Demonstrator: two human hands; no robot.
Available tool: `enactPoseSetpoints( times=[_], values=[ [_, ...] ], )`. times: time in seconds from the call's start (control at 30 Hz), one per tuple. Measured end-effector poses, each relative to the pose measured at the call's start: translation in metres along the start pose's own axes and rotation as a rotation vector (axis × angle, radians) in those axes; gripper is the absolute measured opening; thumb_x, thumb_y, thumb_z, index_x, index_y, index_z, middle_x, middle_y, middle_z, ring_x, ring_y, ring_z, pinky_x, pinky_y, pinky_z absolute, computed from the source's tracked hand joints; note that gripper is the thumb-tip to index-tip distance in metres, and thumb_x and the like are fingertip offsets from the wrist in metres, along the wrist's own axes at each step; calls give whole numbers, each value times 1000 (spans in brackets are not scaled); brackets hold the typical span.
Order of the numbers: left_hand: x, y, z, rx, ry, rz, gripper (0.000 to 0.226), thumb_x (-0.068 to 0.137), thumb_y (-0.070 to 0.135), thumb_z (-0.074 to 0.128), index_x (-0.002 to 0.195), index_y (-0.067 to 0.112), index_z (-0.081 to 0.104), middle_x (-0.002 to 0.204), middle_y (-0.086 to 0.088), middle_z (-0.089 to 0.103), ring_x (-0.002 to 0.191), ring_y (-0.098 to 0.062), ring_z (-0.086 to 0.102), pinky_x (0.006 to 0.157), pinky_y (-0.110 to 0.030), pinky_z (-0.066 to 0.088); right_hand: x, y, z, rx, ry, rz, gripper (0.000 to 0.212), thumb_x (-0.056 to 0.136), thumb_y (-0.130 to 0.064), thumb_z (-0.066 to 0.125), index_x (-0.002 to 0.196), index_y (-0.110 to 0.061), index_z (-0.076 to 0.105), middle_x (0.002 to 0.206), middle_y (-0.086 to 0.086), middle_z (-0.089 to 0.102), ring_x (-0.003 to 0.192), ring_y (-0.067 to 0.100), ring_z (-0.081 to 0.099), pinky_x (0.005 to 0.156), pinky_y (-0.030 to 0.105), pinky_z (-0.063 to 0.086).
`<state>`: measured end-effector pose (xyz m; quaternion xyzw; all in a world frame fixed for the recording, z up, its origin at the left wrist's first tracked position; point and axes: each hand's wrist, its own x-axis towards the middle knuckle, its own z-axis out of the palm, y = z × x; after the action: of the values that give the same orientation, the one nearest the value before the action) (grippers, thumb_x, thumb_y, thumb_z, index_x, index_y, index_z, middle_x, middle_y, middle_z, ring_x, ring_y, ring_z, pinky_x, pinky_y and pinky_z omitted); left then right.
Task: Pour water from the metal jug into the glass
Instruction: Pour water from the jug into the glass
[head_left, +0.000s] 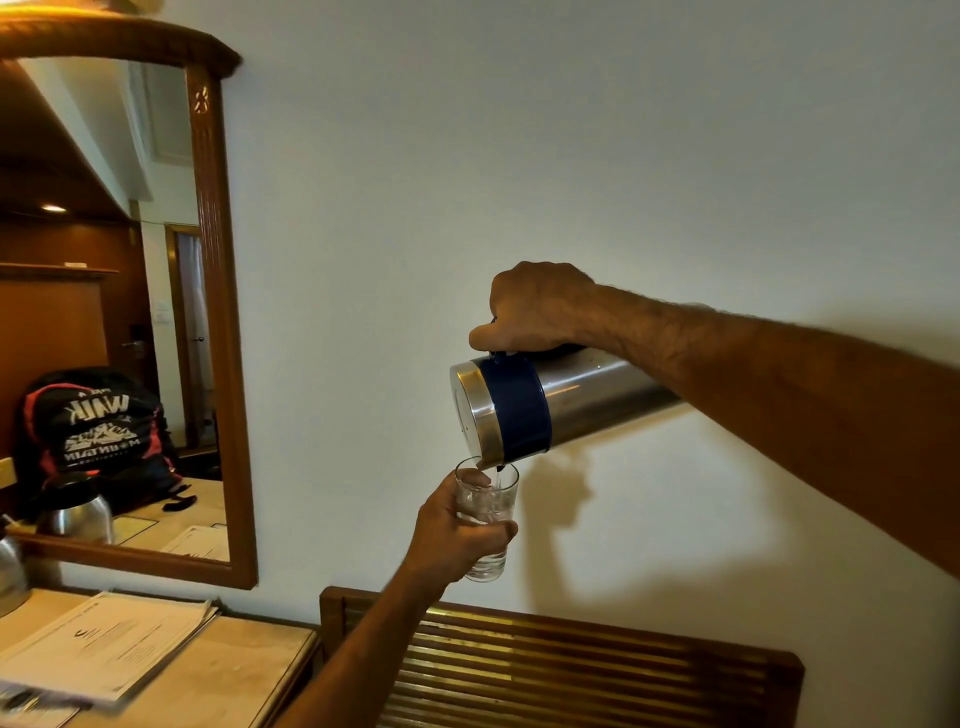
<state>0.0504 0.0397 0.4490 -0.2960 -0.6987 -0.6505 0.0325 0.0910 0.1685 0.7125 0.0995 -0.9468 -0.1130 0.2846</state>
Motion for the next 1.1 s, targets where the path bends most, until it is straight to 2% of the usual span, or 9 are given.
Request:
enactPoseSetpoints(
  times=[0.1,0.23,0.37,0.57,0.8,0.97,1.1],
  values=[
    [1,0,1,0,1,1,62,56,33,84,113,29,59,107,-5,70,94,-26,71,70,-29,63,0,0,0,-1,-6,0,40,64,-57,53,47,-22,43,46,-6,46,43,15,44,46,27,30],
    [1,0,1,-1,3,-2,57,60,27,85,110,34,59,104,0,70,92,-22,71,65,-22,60,0,0,0,-1,-3,1,40,63,-57,52,47,-22,42,46,-6,46,43,15,43,46,27,29],
    [2,-2,1,5,5,-18,59,57,31,85,109,34,58,105,-1,70,94,-24,71,70,-28,63,2,1,1,3,-6,2,41,65,-57,54,47,-21,44,46,-5,46,44,16,45,47,29,32],
    [3,-5,0,14,13,-16,55,57,33,85,106,36,60,102,3,72,92,-22,71,68,-26,60,2,2,1,1,-11,1,40,63,-57,52,47,-21,45,46,-5,48,45,16,47,47,28,32],
    [4,-2,-1,10,17,-4,61,57,32,85,113,35,60,104,5,72,93,-19,71,68,-23,60,2,1,6,28,-23,8,40,62,-57,52,46,-20,49,47,-5,51,46,16,49,47,28,33],
    [5,-2,-4,17,2,16,68,60,30,83,124,29,57,108,0,72,97,-23,70,81,-37,63,3,3,13,59,-7,21,40,62,-56,54,47,-19,51,47,-4,52,46,17,51,47,27,32],
    [8,0,-5,-7,5,8,68,58,31,84,120,30,58,103,1,73,94,-23,72,76,-34,63,3,7,18,86,-18,45,40,64,-54,56,47,-19,52,46,-5,52,46,17,50,47,28,34]
  ],
)
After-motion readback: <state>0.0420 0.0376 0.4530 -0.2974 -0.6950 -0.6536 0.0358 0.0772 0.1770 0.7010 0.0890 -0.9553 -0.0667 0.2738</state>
